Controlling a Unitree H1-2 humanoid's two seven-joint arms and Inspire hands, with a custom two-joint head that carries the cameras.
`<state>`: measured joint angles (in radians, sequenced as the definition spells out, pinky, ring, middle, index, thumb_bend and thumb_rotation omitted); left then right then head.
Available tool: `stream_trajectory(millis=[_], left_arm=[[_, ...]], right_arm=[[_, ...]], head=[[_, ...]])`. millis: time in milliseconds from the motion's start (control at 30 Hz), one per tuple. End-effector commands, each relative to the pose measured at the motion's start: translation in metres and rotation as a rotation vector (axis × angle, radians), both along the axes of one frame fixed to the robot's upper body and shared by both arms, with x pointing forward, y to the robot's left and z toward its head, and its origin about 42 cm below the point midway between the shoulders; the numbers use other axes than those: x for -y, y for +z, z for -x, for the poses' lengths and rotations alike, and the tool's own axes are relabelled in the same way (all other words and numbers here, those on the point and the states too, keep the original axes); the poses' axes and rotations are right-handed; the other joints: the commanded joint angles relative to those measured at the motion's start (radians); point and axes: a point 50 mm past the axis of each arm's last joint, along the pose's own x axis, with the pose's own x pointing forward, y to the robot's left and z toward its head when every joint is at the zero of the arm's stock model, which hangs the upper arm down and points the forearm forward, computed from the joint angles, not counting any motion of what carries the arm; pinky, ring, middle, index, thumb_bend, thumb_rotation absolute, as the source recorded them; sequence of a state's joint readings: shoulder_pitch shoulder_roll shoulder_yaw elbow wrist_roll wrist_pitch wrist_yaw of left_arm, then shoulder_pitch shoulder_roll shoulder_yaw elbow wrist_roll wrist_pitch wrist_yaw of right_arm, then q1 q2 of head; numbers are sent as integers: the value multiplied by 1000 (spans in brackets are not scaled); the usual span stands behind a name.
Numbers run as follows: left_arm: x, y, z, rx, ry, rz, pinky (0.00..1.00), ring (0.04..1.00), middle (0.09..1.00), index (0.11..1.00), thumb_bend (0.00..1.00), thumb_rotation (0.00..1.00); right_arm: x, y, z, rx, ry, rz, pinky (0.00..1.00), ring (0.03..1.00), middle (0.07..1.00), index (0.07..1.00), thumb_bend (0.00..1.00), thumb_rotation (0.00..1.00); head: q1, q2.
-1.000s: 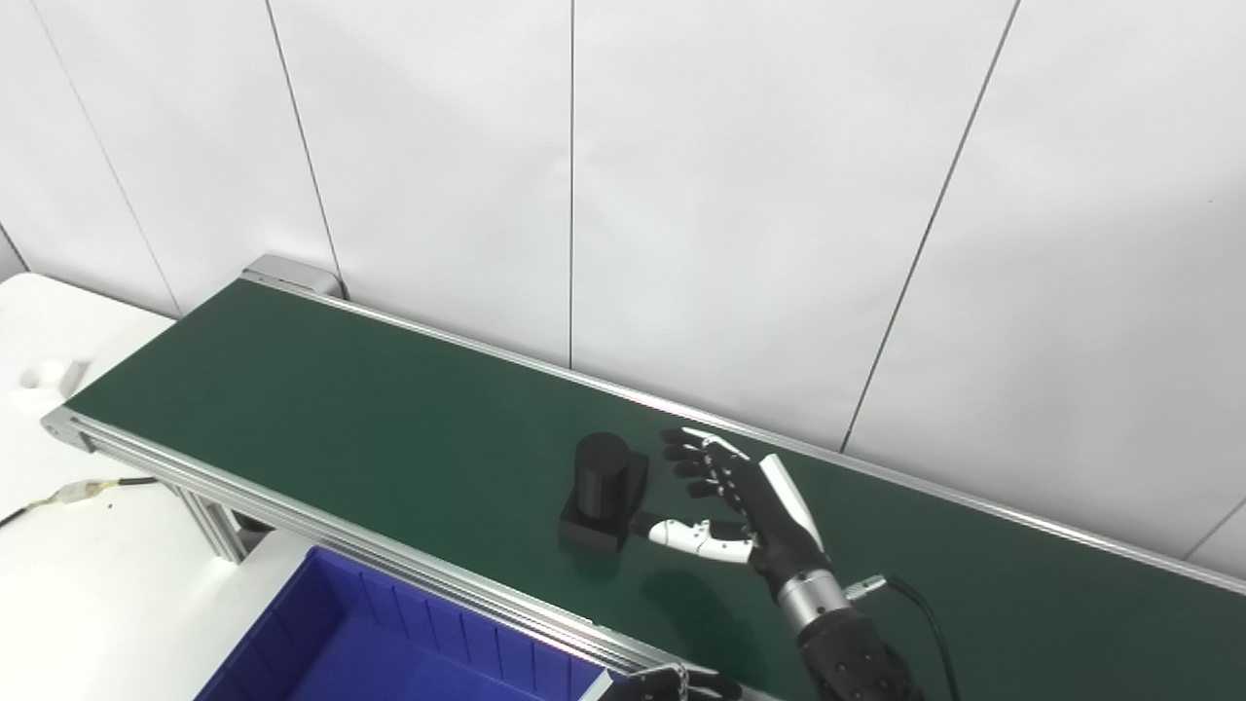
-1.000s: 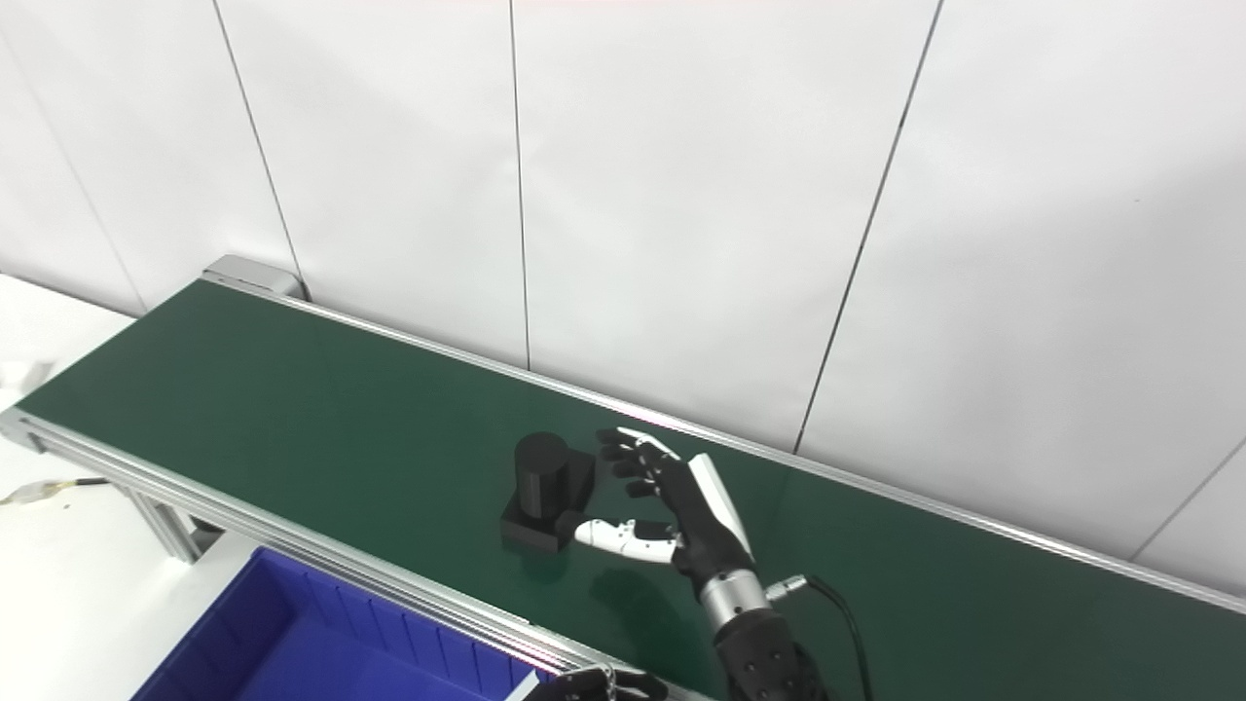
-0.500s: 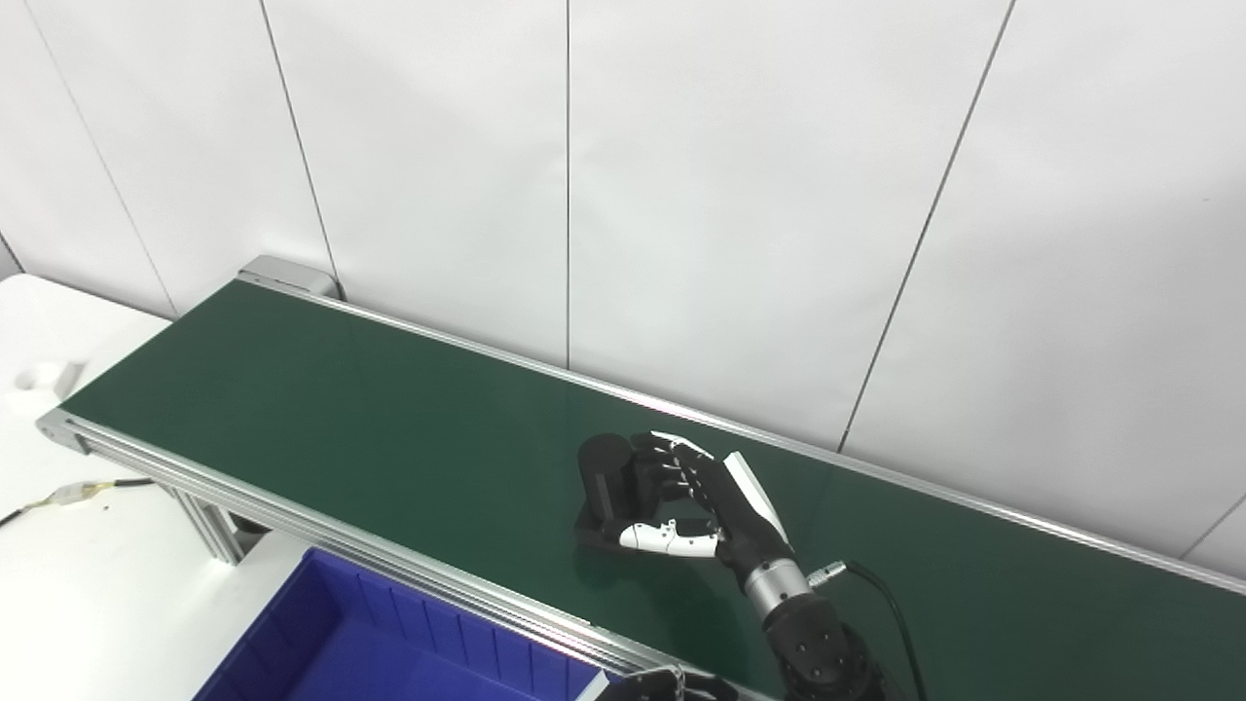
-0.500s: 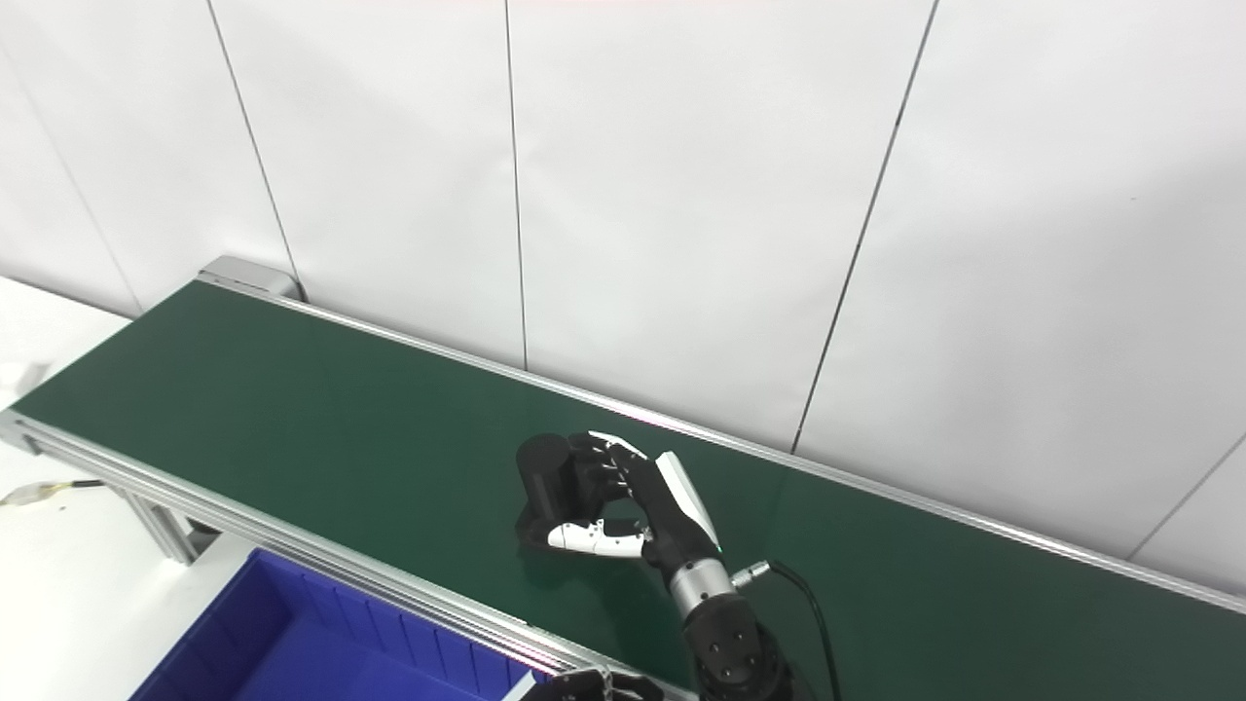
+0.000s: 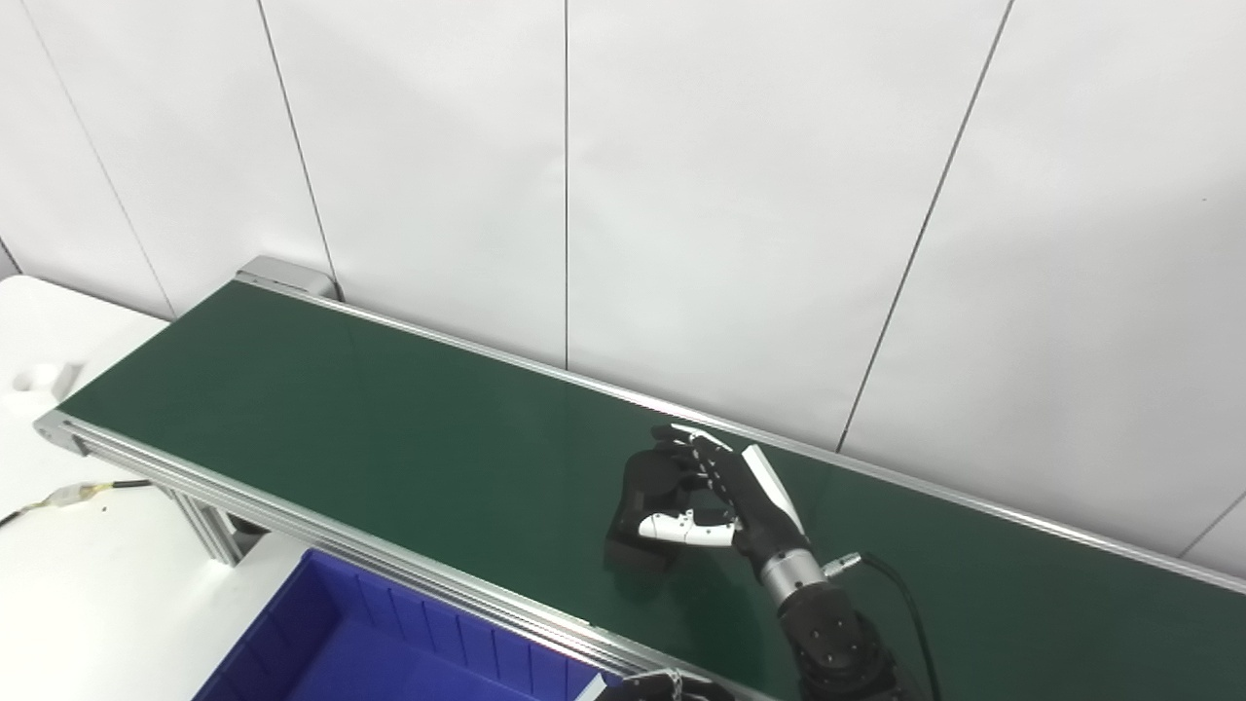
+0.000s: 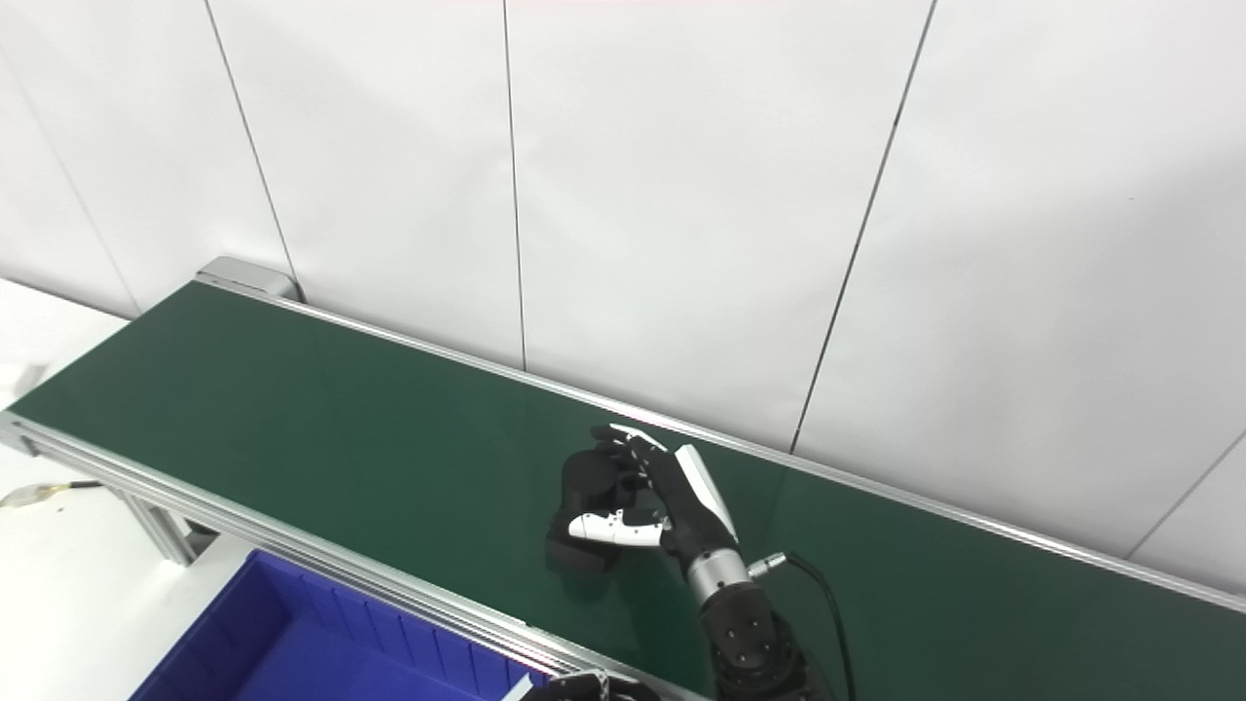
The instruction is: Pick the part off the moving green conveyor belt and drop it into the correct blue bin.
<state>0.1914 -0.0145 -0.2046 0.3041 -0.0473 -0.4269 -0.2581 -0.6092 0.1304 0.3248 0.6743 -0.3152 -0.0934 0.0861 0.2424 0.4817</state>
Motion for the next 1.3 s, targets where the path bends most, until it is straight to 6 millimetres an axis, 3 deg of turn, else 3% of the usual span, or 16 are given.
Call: stream_trajectory(millis=[0, 233, 400, 500, 833, 1133, 1267], left_arm=[[1, 12, -5, 77, -4, 19, 538, 610, 649, 663, 743, 756], [-1, 14, -4, 81, -5, 19, 539, 608, 643, 655, 734, 754], [-5, 15, -3, 84, -4, 10, 546, 613, 645, 651, 770, 778], [-6, 16, -2, 86, -2, 13, 550, 614, 649, 650, 780, 781], [-14, 20, 2, 87, -3, 10, 557, 622, 656, 653, 777, 783], [-22, 22, 4, 101, -14, -3, 556, 624, 663, 663, 759, 813], [-25, 22, 6, 101, -16, -6, 566, 631, 669, 666, 742, 821]], right_arm=[[-9, 31, -7, 119, 20, -51, 772, 817, 815, 831, 727, 215], [0, 32, -6, 151, -4, -45, 746, 797, 803, 821, 728, 192], [7, 27, -5, 207, -26, 23, 706, 767, 783, 792, 759, 44], [14, 17, -4, 204, -33, 56, 709, 768, 782, 788, 773, 8], [38, -13, 3, 265, -94, 204, 639, 709, 728, 729, 810, 0], [65, -31, 10, 249, -156, 212, 618, 698, 734, 721, 787, 0], [65, -33, 14, 278, -215, 123, 528, 597, 653, 658, 780, 0]], head=[[-2, 1], [-20, 8], [-42, 18], [-50, 21], [-87, 41], [-107, 55], [-105, 58]])
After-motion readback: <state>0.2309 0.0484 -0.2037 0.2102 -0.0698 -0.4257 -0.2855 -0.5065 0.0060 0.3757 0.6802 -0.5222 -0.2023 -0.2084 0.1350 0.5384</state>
